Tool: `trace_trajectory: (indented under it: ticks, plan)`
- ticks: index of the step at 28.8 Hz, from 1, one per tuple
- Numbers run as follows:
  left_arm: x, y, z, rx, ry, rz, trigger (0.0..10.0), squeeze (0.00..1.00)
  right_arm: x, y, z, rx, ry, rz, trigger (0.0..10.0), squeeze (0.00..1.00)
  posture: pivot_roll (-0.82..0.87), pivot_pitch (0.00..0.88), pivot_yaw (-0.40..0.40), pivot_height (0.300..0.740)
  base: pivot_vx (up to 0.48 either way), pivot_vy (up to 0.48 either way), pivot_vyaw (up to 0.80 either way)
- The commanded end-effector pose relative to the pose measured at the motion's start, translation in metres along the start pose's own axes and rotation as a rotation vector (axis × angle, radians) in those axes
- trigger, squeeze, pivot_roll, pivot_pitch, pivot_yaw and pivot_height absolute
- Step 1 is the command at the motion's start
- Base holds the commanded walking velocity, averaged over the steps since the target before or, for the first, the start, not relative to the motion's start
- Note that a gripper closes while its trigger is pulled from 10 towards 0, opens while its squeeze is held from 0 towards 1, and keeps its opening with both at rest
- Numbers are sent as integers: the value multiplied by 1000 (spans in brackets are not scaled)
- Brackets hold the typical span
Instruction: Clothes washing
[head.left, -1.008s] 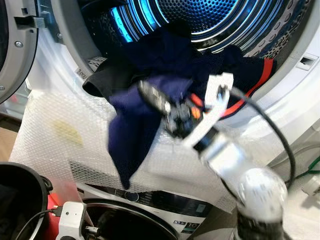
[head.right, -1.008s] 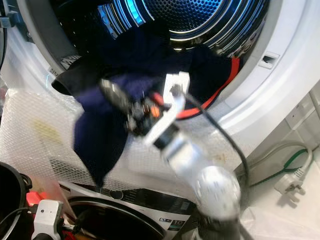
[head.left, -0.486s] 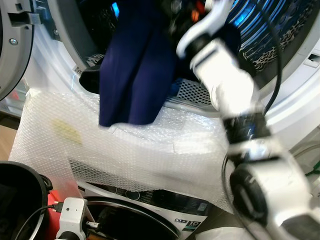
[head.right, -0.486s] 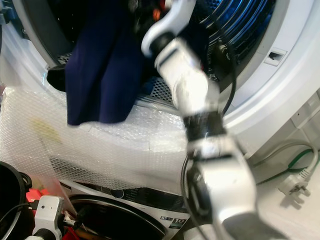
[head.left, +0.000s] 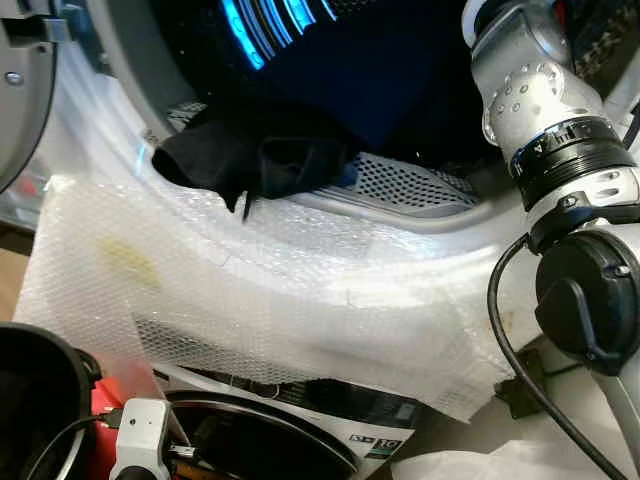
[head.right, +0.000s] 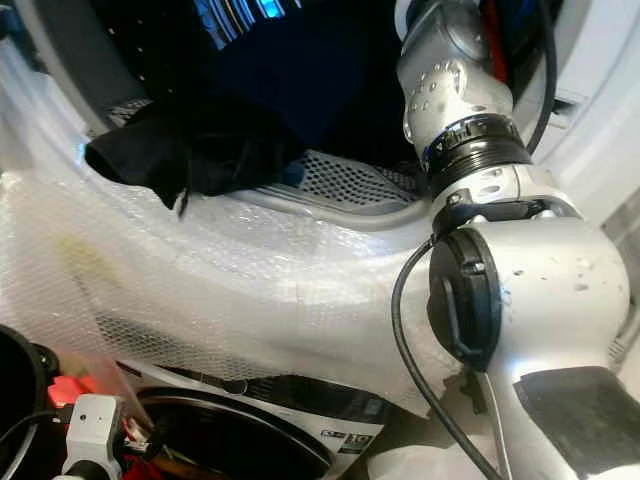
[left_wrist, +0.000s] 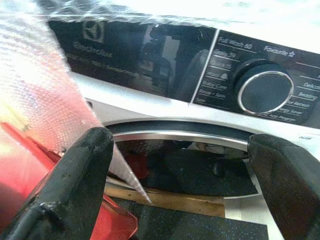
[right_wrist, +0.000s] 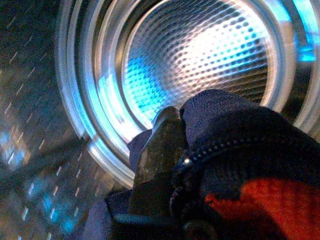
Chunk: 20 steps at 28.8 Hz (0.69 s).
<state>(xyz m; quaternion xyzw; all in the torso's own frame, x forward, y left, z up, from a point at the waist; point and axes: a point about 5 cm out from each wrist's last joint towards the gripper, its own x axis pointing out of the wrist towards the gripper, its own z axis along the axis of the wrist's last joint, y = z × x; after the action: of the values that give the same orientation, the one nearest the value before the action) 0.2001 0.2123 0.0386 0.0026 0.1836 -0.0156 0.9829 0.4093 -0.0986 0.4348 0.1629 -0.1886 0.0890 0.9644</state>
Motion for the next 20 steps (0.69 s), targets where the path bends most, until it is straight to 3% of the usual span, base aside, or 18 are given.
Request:
trace_trajectory:
  ticks: [1,6,9,10,11,20]
  plan:
    - [-1,-6,-4,14,9,-11,10000,0,-1,5,-12,-56,49,44,10000,0,229,67,-183,740,0,0,0]
    - [0,-7,-4,16,14,-19,10000,0,-6,17,-47,-114,152,103,10000,0,228,71,-177,740,0,0,0]
    - [0,-7,-4,17,14,-21,10000,0,-7,19,-52,-129,168,119,10000,0,228,73,-177,740,0,0,0]
    - [0,-7,-4,17,15,-21,10000,0,-8,21,-56,-129,181,132,10000,137,230,74,-175,740,0,0,0]
    - [0,-7,-4,17,16,-20,10000,0,-8,24,-58,-125,187,145,10000,988,228,74,-173,740,0,0,0]
    - [2,-7,-5,12,21,-17,10000,0,-7,27,-50,-113,150,173,10000,1000,205,70,-170,740,0,0,0]
